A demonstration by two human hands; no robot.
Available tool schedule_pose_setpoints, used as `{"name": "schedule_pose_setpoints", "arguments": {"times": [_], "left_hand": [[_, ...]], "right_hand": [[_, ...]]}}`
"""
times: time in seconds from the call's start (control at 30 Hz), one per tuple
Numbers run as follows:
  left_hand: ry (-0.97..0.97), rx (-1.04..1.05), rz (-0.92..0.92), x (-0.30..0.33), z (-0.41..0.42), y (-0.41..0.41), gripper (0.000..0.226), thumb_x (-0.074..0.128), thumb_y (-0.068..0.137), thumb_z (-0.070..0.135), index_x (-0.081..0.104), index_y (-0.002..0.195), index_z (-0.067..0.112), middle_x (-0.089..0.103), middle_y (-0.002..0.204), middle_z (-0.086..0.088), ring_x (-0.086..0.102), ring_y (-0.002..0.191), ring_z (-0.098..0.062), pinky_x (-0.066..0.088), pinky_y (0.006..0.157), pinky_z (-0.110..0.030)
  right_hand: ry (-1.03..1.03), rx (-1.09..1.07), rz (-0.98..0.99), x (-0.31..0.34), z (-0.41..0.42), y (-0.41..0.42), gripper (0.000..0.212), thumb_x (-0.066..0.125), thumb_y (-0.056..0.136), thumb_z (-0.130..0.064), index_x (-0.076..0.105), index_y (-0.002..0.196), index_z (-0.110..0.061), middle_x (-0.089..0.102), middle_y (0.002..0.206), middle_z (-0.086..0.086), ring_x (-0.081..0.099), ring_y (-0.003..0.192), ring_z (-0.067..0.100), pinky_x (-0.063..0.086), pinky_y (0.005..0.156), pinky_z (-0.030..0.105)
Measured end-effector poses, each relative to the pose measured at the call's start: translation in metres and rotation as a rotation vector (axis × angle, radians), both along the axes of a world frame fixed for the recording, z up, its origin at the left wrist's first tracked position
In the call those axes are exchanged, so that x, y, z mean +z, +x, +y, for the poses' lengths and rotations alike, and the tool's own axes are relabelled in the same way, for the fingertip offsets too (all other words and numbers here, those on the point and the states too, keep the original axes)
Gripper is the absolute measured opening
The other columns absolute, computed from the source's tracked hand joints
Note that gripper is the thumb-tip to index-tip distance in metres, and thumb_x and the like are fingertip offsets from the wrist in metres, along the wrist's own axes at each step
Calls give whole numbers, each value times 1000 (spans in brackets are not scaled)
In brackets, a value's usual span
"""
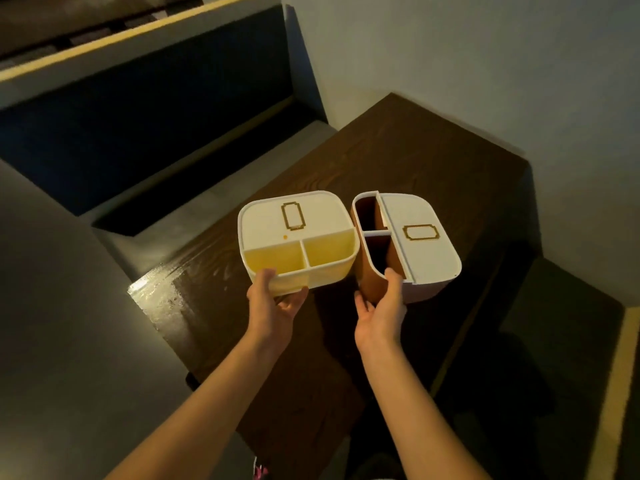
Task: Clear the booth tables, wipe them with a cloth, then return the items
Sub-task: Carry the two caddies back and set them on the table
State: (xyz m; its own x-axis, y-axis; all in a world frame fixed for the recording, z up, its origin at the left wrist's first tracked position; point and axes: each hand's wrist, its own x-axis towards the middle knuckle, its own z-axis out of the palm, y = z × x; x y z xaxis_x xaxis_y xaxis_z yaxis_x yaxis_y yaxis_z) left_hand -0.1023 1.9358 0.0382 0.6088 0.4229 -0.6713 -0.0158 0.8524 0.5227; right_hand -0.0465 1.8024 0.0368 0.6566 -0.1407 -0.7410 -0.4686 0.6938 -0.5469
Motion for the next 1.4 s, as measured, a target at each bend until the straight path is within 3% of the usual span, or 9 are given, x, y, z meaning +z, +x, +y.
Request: {"name": "schedule_pose_setpoints", "arguments": {"times": [0.2, 0.5, 0.97, 1.03, 1.13, 1.3, 1.4], "left_hand": [[92, 125, 16, -23, -38, 79, 43, 50, 100, 21, 40, 142, 21, 55, 138, -14, 58, 123, -33, 61, 84, -41], [91, 259, 63, -20, -96, 152, 36, 51, 100, 22, 44, 135, 23, 54, 138, -14, 57, 124, -33, 62, 81, -39], [39, 113, 50, -34, -92, 265, 47, 55, 97, 28, 40, 142, 23, 51, 139, -13, 56, 122, -34, 61, 78, -44], [37, 82, 63, -36, -95, 285, 49, 53, 97, 30, 39, 144, 24, 52, 139, -13, 57, 120, -34, 59, 84, -48], [75, 11, 75, -42, -102, 334, 49, 49, 99, 32, 38, 146, 25, 54, 138, -12, 58, 119, -34, 53, 97, -53], [61, -1, 101, -64, -122, 446, 50, 50, 99, 32, 38, 146, 24, 54, 138, -12, 57, 119, -34, 55, 89, -49], [19, 22, 136, -83, -135, 508, 48, 52, 98, 33, 41, 143, 24, 55, 137, -12, 57, 120, -35, 54, 92, -52]], "right_hand": [[-9, 148, 42, -26, -37, 101, 74, 74, 86, -32, 33, 147, -24, 47, 140, 10, 44, 135, 33, 46, 108, 47], [-10, 300, 61, -28, -72, 194, 71, 73, 86, -35, 37, 146, -23, 48, 139, 9, 46, 132, 31, 50, 101, 44], [-36, 224, 48, -13, -112, 297, 57, 71, 87, -36, 43, 135, -24, 49, 130, 11, 47, 129, 35, 51, 102, 48], [-47, 218, 62, -13, -125, 316, 53, 70, 88, -36, 44, 132, -26, 49, 128, 10, 46, 129, 35, 51, 102, 48], [-52, 219, 73, -20, -147, 363, 46, 68, 90, -36, 45, 130, -29, 47, 133, 12, 46, 129, 36, 49, 104, 49], [-66, 279, 64, -43, -189, 470, 43, 65, 91, -36, 46, 130, -31, 45, 134, 12, 46, 125, 34, 50, 103, 49], [-76, 321, 74, -55, -214, 530, 43, 65, 92, -36, 48, 130, -29, 44, 136, 13, 46, 128, 35, 49, 104, 48]]}}
